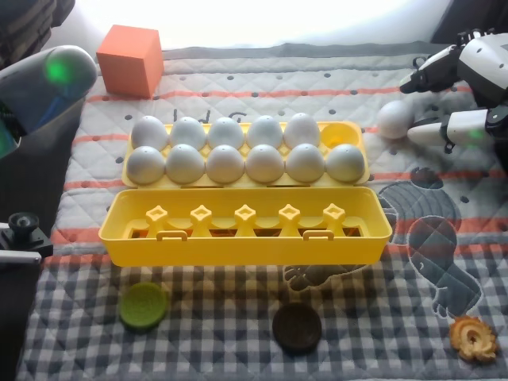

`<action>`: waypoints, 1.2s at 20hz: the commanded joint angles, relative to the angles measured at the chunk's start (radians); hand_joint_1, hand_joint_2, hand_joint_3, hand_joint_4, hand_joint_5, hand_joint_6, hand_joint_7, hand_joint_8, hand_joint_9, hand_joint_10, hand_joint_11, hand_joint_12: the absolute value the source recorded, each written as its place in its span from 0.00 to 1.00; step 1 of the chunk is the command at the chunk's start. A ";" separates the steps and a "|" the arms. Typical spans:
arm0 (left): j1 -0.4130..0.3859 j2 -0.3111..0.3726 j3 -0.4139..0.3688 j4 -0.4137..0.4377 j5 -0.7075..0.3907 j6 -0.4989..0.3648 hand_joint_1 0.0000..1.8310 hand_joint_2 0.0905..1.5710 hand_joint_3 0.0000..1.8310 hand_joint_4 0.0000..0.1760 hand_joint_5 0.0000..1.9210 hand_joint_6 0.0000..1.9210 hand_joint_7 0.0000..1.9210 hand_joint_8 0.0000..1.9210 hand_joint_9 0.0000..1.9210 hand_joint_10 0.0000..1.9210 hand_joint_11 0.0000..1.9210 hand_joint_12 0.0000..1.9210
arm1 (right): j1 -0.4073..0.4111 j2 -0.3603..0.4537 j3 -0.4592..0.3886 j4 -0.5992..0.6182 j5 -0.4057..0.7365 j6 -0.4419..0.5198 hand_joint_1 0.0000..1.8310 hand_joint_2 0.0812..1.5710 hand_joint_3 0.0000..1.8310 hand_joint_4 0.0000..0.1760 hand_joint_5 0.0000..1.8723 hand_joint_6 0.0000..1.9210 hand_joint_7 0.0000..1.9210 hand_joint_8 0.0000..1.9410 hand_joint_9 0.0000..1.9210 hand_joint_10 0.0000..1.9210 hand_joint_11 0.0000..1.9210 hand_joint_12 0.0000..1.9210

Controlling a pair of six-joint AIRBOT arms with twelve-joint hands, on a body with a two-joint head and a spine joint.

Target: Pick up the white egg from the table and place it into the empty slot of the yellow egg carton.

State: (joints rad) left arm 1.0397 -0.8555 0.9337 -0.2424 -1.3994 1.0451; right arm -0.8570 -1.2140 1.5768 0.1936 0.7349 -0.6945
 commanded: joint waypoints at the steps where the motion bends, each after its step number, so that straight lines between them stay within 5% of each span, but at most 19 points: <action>1: -0.006 0.007 -0.001 0.007 -0.119 -0.009 0.26 0.57 0.00 0.70 0.14 0.00 0.07 0.00 0.03 0.00 0.01 0.00 | 0.016 0.000 0.009 0.011 0.115 0.004 0.48 0.55 0.00 0.00 0.42 0.00 0.41 0.00 0.43 0.00 0.12 0.63; 4: -0.007 0.007 0.000 0.007 -0.119 -0.009 0.26 0.57 0.00 0.66 0.14 0.00 0.07 0.00 0.03 0.00 0.01 0.00 | 0.025 0.001 0.009 0.002 0.115 0.004 0.48 0.52 0.00 0.00 0.38 0.00 0.36 0.00 0.35 0.00 0.07 0.54; 5: -0.007 0.006 -0.001 0.007 -0.119 -0.009 0.25 0.56 0.00 0.74 0.14 0.00 0.08 0.00 0.04 0.00 0.02 0.01 | 0.032 0.001 0.010 -0.004 0.111 0.004 0.48 0.52 0.00 0.00 0.39 0.00 0.36 0.00 0.36 0.01 0.09 0.54; 10: -0.008 0.005 0.000 0.006 -0.120 -0.009 0.26 0.56 0.00 0.67 0.14 0.00 0.07 0.00 0.03 0.00 0.02 0.01 | 0.066 0.000 0.028 -0.068 0.057 0.004 0.50 0.53 0.00 0.00 0.40 0.00 0.39 0.01 0.37 0.00 0.06 0.53; 12: -0.009 0.005 0.000 0.006 -0.121 -0.009 0.27 0.56 0.00 0.72 0.14 0.00 0.07 0.00 0.03 0.00 0.03 0.01 | 0.067 0.000 0.028 -0.072 0.055 0.004 0.51 0.54 0.00 0.05 0.41 0.01 0.40 0.01 0.37 0.01 0.07 0.53; 14: -0.008 0.006 0.000 0.006 -0.122 -0.009 0.25 0.57 0.00 0.77 0.14 0.00 0.07 0.00 0.04 0.00 0.03 0.01 | 0.067 0.001 0.024 -0.087 0.054 0.012 0.52 0.56 0.00 0.00 0.41 0.00 0.40 0.00 0.39 0.01 0.10 0.56; 19: -0.006 0.005 -0.001 0.004 -0.125 -0.010 0.26 0.57 0.00 0.72 0.14 0.00 0.07 0.00 0.03 0.00 0.01 0.00 | 0.067 0.013 0.015 -0.129 0.054 0.048 0.53 0.56 0.00 0.16 0.41 0.00 0.39 0.00 0.39 0.00 0.12 0.58; 22: -0.005 0.006 -0.002 0.004 -0.125 -0.010 0.25 0.57 0.00 0.67 0.14 0.00 0.07 0.00 0.04 0.00 0.02 0.01 | 0.067 0.014 0.016 -0.135 0.054 0.059 0.54 0.57 0.00 0.06 0.40 0.00 0.38 0.00 0.39 0.00 0.13 0.58; 23: -0.005 0.006 -0.002 0.004 -0.125 -0.010 0.25 0.57 0.00 0.76 0.13 0.00 0.07 0.00 0.03 0.00 0.03 0.01 | 0.067 0.014 0.016 -0.136 0.054 0.060 0.55 0.57 0.00 0.00 0.40 0.00 0.38 0.00 0.39 0.00 0.14 0.56; 24: -0.005 0.006 -0.002 0.003 -0.125 -0.010 0.24 0.58 0.00 0.75 0.13 0.00 0.07 0.00 0.03 0.00 0.03 0.01 | 0.067 0.014 0.017 -0.136 0.054 0.060 0.55 0.57 0.00 0.05 0.40 0.00 0.39 0.00 0.39 0.00 0.15 0.56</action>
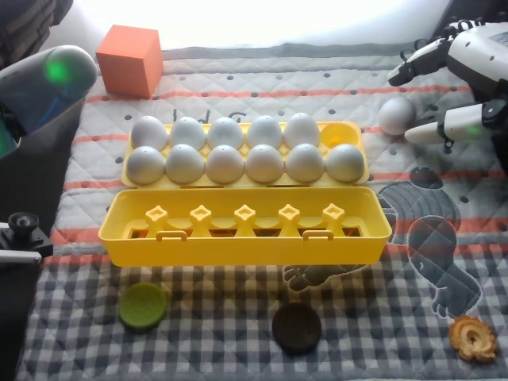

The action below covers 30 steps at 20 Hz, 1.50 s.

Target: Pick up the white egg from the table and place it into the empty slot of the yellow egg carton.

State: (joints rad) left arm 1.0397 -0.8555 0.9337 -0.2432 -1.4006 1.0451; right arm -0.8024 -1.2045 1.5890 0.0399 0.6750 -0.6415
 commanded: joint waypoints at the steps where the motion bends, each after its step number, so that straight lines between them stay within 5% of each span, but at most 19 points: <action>1: -0.005 0.006 -0.002 0.004 -0.124 -0.010 0.25 0.57 0.00 0.73 0.14 0.00 0.07 0.00 0.03 0.00 0.01 0.01 | 0.013 0.004 0.007 0.012 0.114 0.011 0.55 0.57 0.00 0.11 0.41 0.00 0.38 0.00 0.38 0.00 0.15 0.54; 2: -0.005 0.006 -0.002 0.004 -0.124 -0.010 0.25 0.57 0.00 0.73 0.14 0.00 0.07 0.00 0.03 0.00 0.01 0.01 | 0.013 0.004 0.008 0.012 0.114 0.011 0.55 0.57 0.00 0.11 0.41 0.00 0.38 0.00 0.38 0.00 0.15 0.54; 3: -0.005 0.005 -0.002 0.004 -0.125 -0.010 0.25 0.57 0.00 0.79 0.14 0.00 0.07 0.00 0.03 0.00 0.01 0.01 | 0.013 0.004 0.014 0.012 0.114 0.016 0.56 0.58 0.00 0.00 0.40 0.00 0.38 0.00 0.39 0.00 0.15 0.53; 6: -0.005 0.005 -0.002 0.004 -0.126 -0.010 0.26 0.57 0.00 0.67 0.14 0.00 0.07 0.00 0.03 0.00 0.02 0.01 | 0.012 0.001 0.031 0.012 0.114 0.056 0.57 0.59 0.00 0.00 0.40 0.00 0.39 0.00 0.39 0.00 0.17 0.51; 8: -0.006 0.005 -0.002 0.004 -0.126 -0.010 0.26 0.57 0.00 0.72 0.14 0.00 0.07 0.00 0.04 0.00 0.03 0.01 | 0.012 -0.001 0.034 0.009 0.114 0.073 0.59 0.59 0.00 0.00 0.40 0.00 0.39 0.00 0.38 0.00 0.17 0.48; 10: -0.004 0.006 -0.002 0.003 -0.127 -0.010 0.25 0.57 0.00 0.79 0.13 0.00 0.07 0.00 0.04 0.00 0.02 0.01 | 0.012 -0.001 0.034 0.008 0.114 0.073 0.58 0.58 0.00 0.13 0.39 0.00 0.38 0.00 0.35 0.00 0.14 0.43; 11: -0.004 0.007 -0.002 0.003 -0.127 -0.010 0.24 0.57 0.00 0.78 0.13 0.00 0.07 0.00 0.04 0.00 0.02 0.01 | 0.012 -0.001 0.033 -0.002 0.114 0.073 0.56 0.57 0.00 0.31 0.37 0.00 0.35 0.00 0.33 0.00 0.13 0.43; 17: -0.003 0.007 -0.001 0.003 -0.126 -0.010 0.23 0.57 0.00 0.57 0.14 0.00 0.08 0.00 0.03 0.00 0.00 0.00 | 0.012 -0.004 0.026 -0.024 0.115 0.074 0.54 0.55 0.00 0.26 0.35 0.00 0.32 0.00 0.29 0.00 0.17 0.28; 21: -0.003 0.006 -0.001 0.003 -0.126 -0.010 0.25 0.57 0.00 0.71 0.14 0.00 0.07 0.00 0.03 0.00 0.03 0.01 | 0.012 -0.011 0.023 -0.033 0.115 0.077 0.55 0.55 0.00 0.19 0.35 0.00 0.33 0.00 0.30 0.00 0.17 0.32; 22: -0.003 0.006 -0.001 0.003 -0.126 -0.010 0.26 0.56 0.00 0.66 0.14 0.00 0.07 0.00 0.03 0.00 0.01 0.00 | 0.012 -0.014 0.023 -0.035 0.115 0.077 0.55 0.56 0.00 0.27 0.35 0.00 0.34 0.00 0.32 0.00 0.16 0.36; 25: -0.003 0.006 -0.001 0.003 -0.126 -0.010 0.26 0.56 0.00 0.76 0.14 0.00 0.07 0.00 0.03 0.00 0.02 0.01 | 0.012 -0.026 0.031 -0.038 0.112 0.077 0.54 0.56 0.00 0.34 0.36 0.00 0.34 0.00 0.32 0.00 0.14 0.41; 27: -0.003 0.006 -0.001 0.003 -0.127 -0.010 0.25 0.57 0.00 0.70 0.14 0.00 0.08 0.00 0.03 0.00 0.02 0.01 | 0.012 -0.031 0.039 -0.038 0.102 0.082 0.54 0.56 0.00 0.25 0.37 0.00 0.35 0.00 0.32 0.00 0.12 0.49; 28: -0.003 0.006 -0.001 0.003 -0.127 -0.010 0.25 0.57 0.00 0.70 0.14 0.00 0.08 0.00 0.04 0.00 0.02 0.01 | 0.012 -0.033 0.043 -0.038 0.100 0.088 0.52 0.57 0.00 0.40 0.38 0.00 0.34 0.00 0.33 0.00 0.11 0.49; 30: -0.003 0.007 -0.001 0.003 -0.127 -0.010 0.27 0.56 0.00 0.67 0.15 0.00 0.07 0.00 0.04 0.00 0.02 0.01 | 0.012 -0.038 0.050 -0.038 0.099 0.100 0.53 0.58 0.00 0.29 0.40 0.00 0.36 0.00 0.34 0.00 0.12 0.49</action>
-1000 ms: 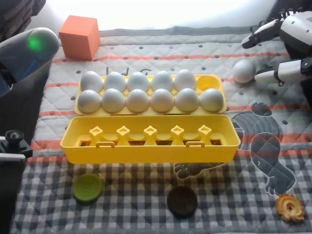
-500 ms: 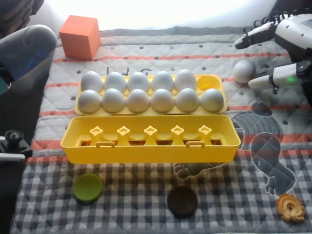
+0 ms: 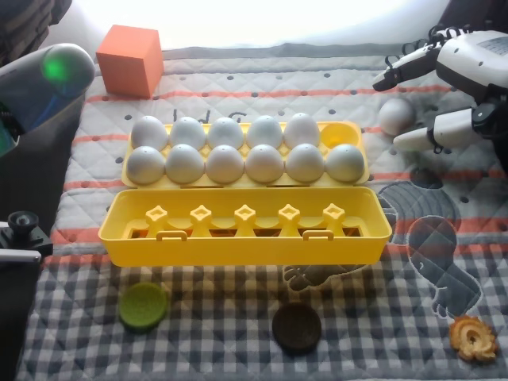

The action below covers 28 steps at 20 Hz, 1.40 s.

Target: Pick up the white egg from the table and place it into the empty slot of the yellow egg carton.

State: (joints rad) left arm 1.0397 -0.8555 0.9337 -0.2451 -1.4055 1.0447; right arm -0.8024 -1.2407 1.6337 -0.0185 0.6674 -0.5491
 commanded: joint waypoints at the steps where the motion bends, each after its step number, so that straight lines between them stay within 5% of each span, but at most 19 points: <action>1: -0.003 0.007 -0.002 0.005 -0.122 -0.009 0.27 0.56 0.00 0.63 0.15 0.00 0.07 0.00 0.04 0.00 0.02 0.01 | 0.012 -0.002 0.006 0.020 0.107 0.008 0.54 0.59 0.00 0.21 0.41 0.00 0.37 0.00 0.34 0.00 0.12 0.49; 3: -0.003 0.008 -0.002 0.005 -0.122 -0.009 0.25 0.57 0.00 0.64 0.14 0.00 0.08 0.00 0.04 0.00 0.02 0.01 | 0.012 -0.003 0.007 0.020 0.105 0.008 0.54 0.60 0.00 0.20 0.43 0.00 0.40 0.00 0.37 0.01 0.13 0.51; 6: -0.003 0.007 -0.002 0.005 -0.123 -0.009 0.26 0.57 0.00 0.70 0.14 0.00 0.08 0.00 0.04 0.00 0.03 0.01 | 0.010 -0.006 0.011 0.020 0.098 0.008 0.54 0.61 0.00 0.00 0.44 0.00 0.40 0.00 0.37 0.00 0.11 0.53; 12: -0.001 0.013 -0.005 0.005 -0.129 -0.009 0.27 0.55 0.00 0.76 0.15 0.00 0.07 0.00 0.03 0.00 0.03 0.01 | 0.007 -0.017 0.017 0.020 0.091 0.008 0.54 0.60 0.00 0.03 0.42 0.00 0.39 0.00 0.35 0.00 0.13 0.45; 14: 0.000 0.013 -0.005 0.005 -0.130 -0.009 0.26 0.56 0.00 0.63 0.14 0.00 0.08 0.00 0.02 0.00 0.02 0.01 | 0.007 -0.019 0.019 0.020 0.090 0.008 0.56 0.61 0.00 0.00 0.43 0.00 0.40 0.00 0.36 0.00 0.14 0.48; 18: 0.001 0.014 -0.007 0.004 -0.131 -0.009 0.25 0.56 0.00 0.68 0.14 0.00 0.07 0.00 0.02 0.00 0.01 0.00 | 0.007 -0.020 0.019 0.019 0.090 0.008 0.57 0.61 0.00 0.00 0.44 0.00 0.40 0.00 0.36 0.00 0.13 0.41; 20: 0.001 0.014 -0.007 0.003 -0.132 -0.009 0.25 0.57 0.00 0.61 0.14 0.00 0.08 0.00 0.02 0.00 0.01 0.01 | 0.007 -0.020 0.019 0.019 0.090 0.008 0.56 0.64 0.00 0.00 0.47 0.00 0.44 0.00 0.39 0.01 0.15 0.43; 21: 0.001 0.014 -0.007 0.003 -0.132 -0.009 0.25 0.57 0.00 0.56 0.14 0.00 0.08 0.00 0.02 0.00 0.01 0.00 | 0.007 -0.020 0.019 0.019 0.090 0.008 0.58 0.67 0.00 0.42 0.53 0.37 0.45 0.01 0.39 0.01 0.16 0.43; 22: 0.002 0.014 -0.007 0.003 -0.132 -0.009 0.25 0.57 0.00 0.53 0.14 0.00 0.08 0.00 0.02 0.00 0.00 0.00 | 0.007 -0.020 0.019 0.019 0.090 0.008 0.58 0.69 0.00 0.36 0.52 0.48 0.47 0.01 0.41 0.01 0.17 0.44; 23: 0.002 0.014 -0.007 0.002 -0.132 -0.009 0.25 0.57 0.00 0.56 0.14 0.00 0.07 0.00 0.01 0.00 0.00 0.00 | 0.007 -0.020 0.019 0.019 0.090 0.008 0.57 0.69 0.00 0.51 0.52 0.51 0.48 0.01 0.42 0.01 0.18 0.43; 24: 0.002 0.014 -0.007 0.002 -0.132 -0.009 0.25 0.57 0.00 0.56 0.14 0.00 0.08 0.00 0.02 0.00 0.00 0.00 | 0.007 -0.020 0.019 0.019 0.090 0.008 0.57 0.69 0.00 0.41 0.52 0.52 0.48 0.00 0.42 0.00 0.19 0.41; 25: 0.002 0.014 -0.007 0.002 -0.132 -0.009 0.24 0.57 0.00 0.56 0.14 0.00 0.08 0.00 0.03 0.01 0.00 0.00 | 0.007 -0.020 0.019 0.019 0.090 0.008 0.57 0.69 0.00 0.49 0.52 0.51 0.47 0.00 0.41 0.00 0.17 0.43; 26: 0.002 0.015 -0.007 0.002 -0.132 -0.009 0.24 0.57 0.00 0.61 0.14 0.00 0.08 0.00 0.03 0.01 0.00 0.00 | 0.006 -0.020 0.019 0.019 0.090 0.008 0.59 0.69 0.00 0.13 0.52 0.51 0.48 0.00 0.43 0.00 0.18 0.43; 27: 0.002 0.015 -0.007 0.002 -0.133 -0.009 0.24 0.57 0.00 0.58 0.14 0.00 0.08 0.00 0.03 0.01 0.01 0.00 | 0.006 -0.020 0.019 0.019 0.090 0.008 0.59 0.69 0.00 0.00 0.52 0.51 0.48 0.00 0.43 0.00 0.18 0.42; 28: 0.002 0.015 -0.008 0.002 -0.133 -0.009 0.23 0.57 0.00 0.63 0.14 0.00 0.08 0.00 0.04 0.01 0.01 0.00 | 0.006 -0.020 0.019 0.019 0.090 0.008 0.60 0.69 0.00 0.00 0.53 0.50 0.49 0.00 0.44 0.00 0.19 0.42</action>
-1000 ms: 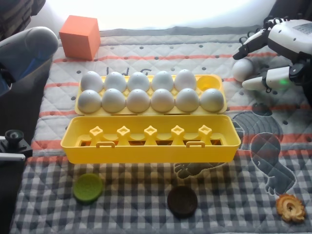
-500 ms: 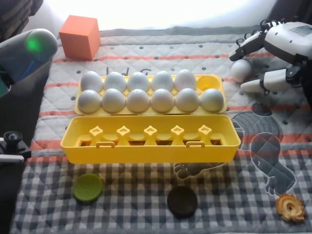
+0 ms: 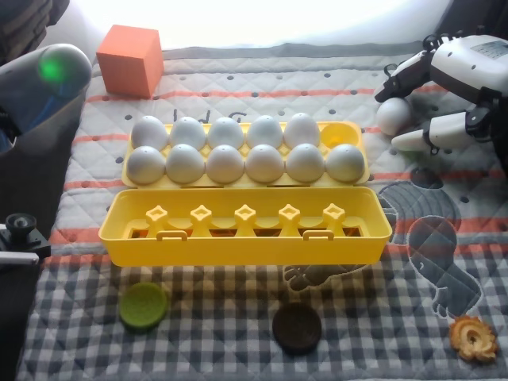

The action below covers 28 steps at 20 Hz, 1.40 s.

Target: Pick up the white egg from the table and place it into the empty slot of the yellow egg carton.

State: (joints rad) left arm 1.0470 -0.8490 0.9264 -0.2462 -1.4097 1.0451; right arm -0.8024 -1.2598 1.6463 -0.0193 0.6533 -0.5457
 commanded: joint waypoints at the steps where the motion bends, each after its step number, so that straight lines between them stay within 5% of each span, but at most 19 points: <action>1: -0.005 0.008 0.000 0.003 -0.128 -0.010 0.23 0.58 0.00 0.65 0.13 0.00 0.08 0.00 0.04 0.01 0.01 0.00 | 0.006 -0.001 0.006 0.019 0.104 0.005 0.61 0.69 0.00 0.00 0.53 0.50 0.50 0.00 0.45 0.01 0.20 0.42; 3: -0.005 0.008 0.000 0.003 -0.128 -0.010 0.23 0.58 0.00 0.58 0.14 0.00 0.09 0.00 0.05 0.01 0.02 0.01 | 0.006 0.001 0.006 0.019 0.104 0.005 0.62 0.69 0.00 0.00 0.53 0.49 0.50 0.00 0.45 0.00 0.20 0.44; 4: -0.005 0.008 0.000 0.003 -0.128 -0.010 0.23 0.58 0.00 0.54 0.14 0.00 0.08 0.00 0.04 0.01 0.02 0.01 | 0.006 0.001 0.006 0.019 0.104 0.005 0.66 0.69 0.00 0.00 0.58 0.43 0.47 0.45 0.46 0.01 0.21 0.46; 6: -0.005 0.007 0.000 0.002 -0.128 -0.010 0.22 0.58 0.00 0.65 0.13 0.00 0.08 0.00 0.04 0.00 0.01 0.01 | 0.006 0.002 0.005 0.019 0.104 0.005 0.67 0.70 0.00 0.00 0.58 0.43 0.46 0.58 0.48 0.01 0.22 0.49; 9: -0.005 0.007 0.000 0.002 -0.128 -0.010 0.21 0.59 0.00 0.67 0.13 0.00 0.08 0.00 0.04 0.00 0.00 0.00 | 0.006 0.006 0.002 0.019 0.105 0.005 0.67 0.69 0.00 0.00 0.59 0.41 0.46 0.57 0.49 0.01 0.23 0.52; 13: -0.005 0.007 0.000 0.002 -0.128 -0.010 0.21 0.59 0.00 0.56 0.13 0.00 0.08 0.00 0.04 0.00 0.00 0.00 | 0.006 0.009 0.000 0.019 0.105 0.005 0.67 0.69 0.00 0.00 0.60 0.40 0.47 0.57 0.50 0.00 0.24 0.53; 20: -0.004 0.007 0.000 0.002 -0.129 -0.010 0.21 0.58 0.00 0.65 0.14 0.00 0.08 0.00 0.05 0.00 0.01 0.01 | 0.007 0.028 -0.019 0.015 0.118 0.005 0.67 0.68 0.00 0.00 0.60 0.35 0.49 0.57 0.53 0.01 0.25 0.56; 27: -0.004 0.007 0.000 0.001 -0.129 -0.010 0.21 0.59 0.00 0.64 0.13 0.00 0.07 0.00 0.03 0.00 0.00 0.00 | 0.007 0.055 -0.052 0.013 0.160 0.005 0.67 0.69 0.00 0.00 0.60 0.35 0.48 0.60 0.51 0.00 0.22 0.55; 28: -0.004 0.007 0.000 0.001 -0.129 -0.010 0.21 0.60 0.00 0.56 0.12 0.00 0.06 0.00 0.02 0.00 0.00 0.00 | 0.007 0.056 -0.053 0.013 0.162 0.005 0.67 0.69 0.00 0.00 0.60 0.35 0.48 0.59 0.50 0.00 0.22 0.55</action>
State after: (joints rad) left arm 1.0500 -0.8490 0.9264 -0.2497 -1.4136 1.0447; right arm -0.8036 -1.2106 1.5940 -0.0277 0.6994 -0.5457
